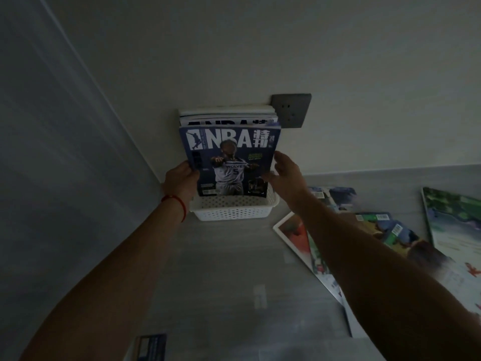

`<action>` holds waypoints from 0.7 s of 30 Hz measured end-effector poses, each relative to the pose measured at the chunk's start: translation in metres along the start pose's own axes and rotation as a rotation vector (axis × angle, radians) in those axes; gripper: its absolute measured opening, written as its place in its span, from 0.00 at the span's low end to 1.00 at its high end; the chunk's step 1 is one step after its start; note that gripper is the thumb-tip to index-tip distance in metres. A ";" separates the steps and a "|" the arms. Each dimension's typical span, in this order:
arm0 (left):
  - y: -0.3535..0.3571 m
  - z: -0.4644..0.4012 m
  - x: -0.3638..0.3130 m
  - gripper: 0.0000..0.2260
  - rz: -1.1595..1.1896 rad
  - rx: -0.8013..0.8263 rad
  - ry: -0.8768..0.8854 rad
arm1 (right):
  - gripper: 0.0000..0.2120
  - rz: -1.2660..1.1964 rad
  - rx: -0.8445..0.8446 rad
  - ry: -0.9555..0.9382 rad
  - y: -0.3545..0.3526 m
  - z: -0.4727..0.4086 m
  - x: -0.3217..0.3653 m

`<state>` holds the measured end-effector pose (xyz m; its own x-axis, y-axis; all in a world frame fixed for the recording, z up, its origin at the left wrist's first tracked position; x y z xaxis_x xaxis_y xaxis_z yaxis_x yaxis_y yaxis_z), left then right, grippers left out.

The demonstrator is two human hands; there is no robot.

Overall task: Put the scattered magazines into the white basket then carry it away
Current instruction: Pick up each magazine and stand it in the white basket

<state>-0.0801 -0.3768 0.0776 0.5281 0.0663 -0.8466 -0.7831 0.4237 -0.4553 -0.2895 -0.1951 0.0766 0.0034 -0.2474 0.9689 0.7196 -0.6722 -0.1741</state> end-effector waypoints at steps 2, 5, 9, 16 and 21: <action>0.004 0.002 -0.002 0.07 -0.053 0.054 0.005 | 0.40 0.055 0.034 0.059 -0.004 0.007 -0.008; 0.009 0.012 0.000 0.14 -0.123 0.087 -0.030 | 0.33 0.170 0.041 0.028 -0.020 0.029 -0.021; 0.025 0.061 -0.008 0.20 -0.273 -0.015 0.052 | 0.19 0.318 -0.075 -0.008 -0.073 0.087 -0.047; 0.142 0.209 0.001 0.22 -0.459 0.244 0.261 | 0.40 0.804 -0.175 0.353 -0.199 0.195 -0.143; 0.224 0.310 0.021 0.23 -0.491 0.480 0.397 | 0.50 0.873 -0.119 0.513 -0.238 0.229 -0.178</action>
<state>-0.1424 -0.0003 0.0436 0.5489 -0.5183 -0.6558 -0.2155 0.6703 -0.7101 -0.3023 0.1693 -0.0145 0.1758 -0.9349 0.3085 0.5344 -0.1725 -0.8274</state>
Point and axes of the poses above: each hand's wrist, its own z-axis away from the middle knuckle, its own y-axis out of the palm, x = y × z, the point moved 4 cm from there along -z, towards the middle knuckle, and after that the axes turned 9 degrees about -z, right-handed, at the moved point
